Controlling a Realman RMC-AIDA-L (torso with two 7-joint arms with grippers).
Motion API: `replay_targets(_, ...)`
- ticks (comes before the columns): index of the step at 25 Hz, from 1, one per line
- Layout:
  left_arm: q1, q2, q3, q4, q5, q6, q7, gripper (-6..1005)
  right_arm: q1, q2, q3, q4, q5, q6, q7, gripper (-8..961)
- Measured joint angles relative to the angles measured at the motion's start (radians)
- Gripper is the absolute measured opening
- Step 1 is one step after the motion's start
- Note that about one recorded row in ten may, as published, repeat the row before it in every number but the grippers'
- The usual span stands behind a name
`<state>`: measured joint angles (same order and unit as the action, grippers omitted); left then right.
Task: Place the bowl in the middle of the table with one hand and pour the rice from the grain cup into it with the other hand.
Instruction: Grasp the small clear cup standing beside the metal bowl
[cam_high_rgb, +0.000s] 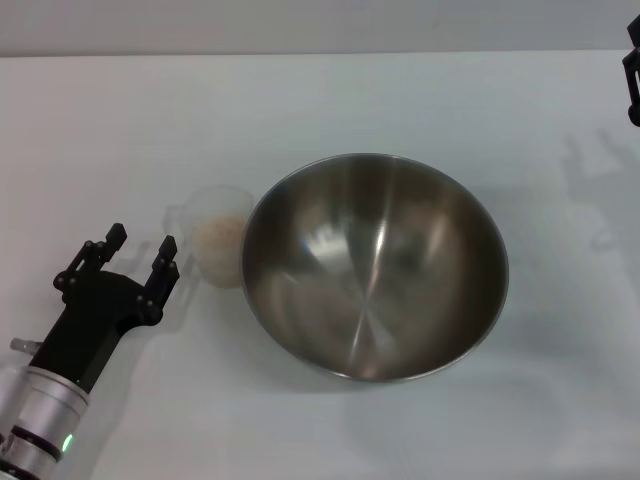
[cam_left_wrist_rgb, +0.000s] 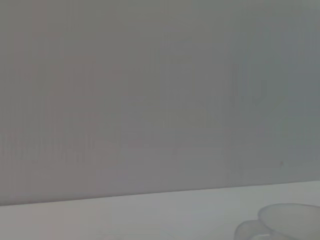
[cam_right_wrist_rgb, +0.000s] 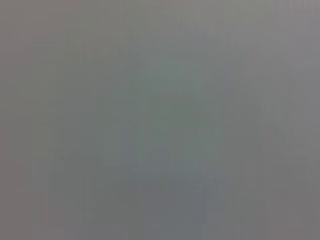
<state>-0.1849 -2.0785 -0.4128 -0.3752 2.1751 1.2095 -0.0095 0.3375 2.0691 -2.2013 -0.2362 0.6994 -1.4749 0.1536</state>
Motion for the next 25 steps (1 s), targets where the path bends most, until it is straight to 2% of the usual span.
replay_targets(25, -0.052, 0.0, -0.017, 0.024, -0.002, -0.053, 0.0, 592, 0.003, 0.0, 0.0, 0.0, 0.0, 0.004, 0.01, 425)
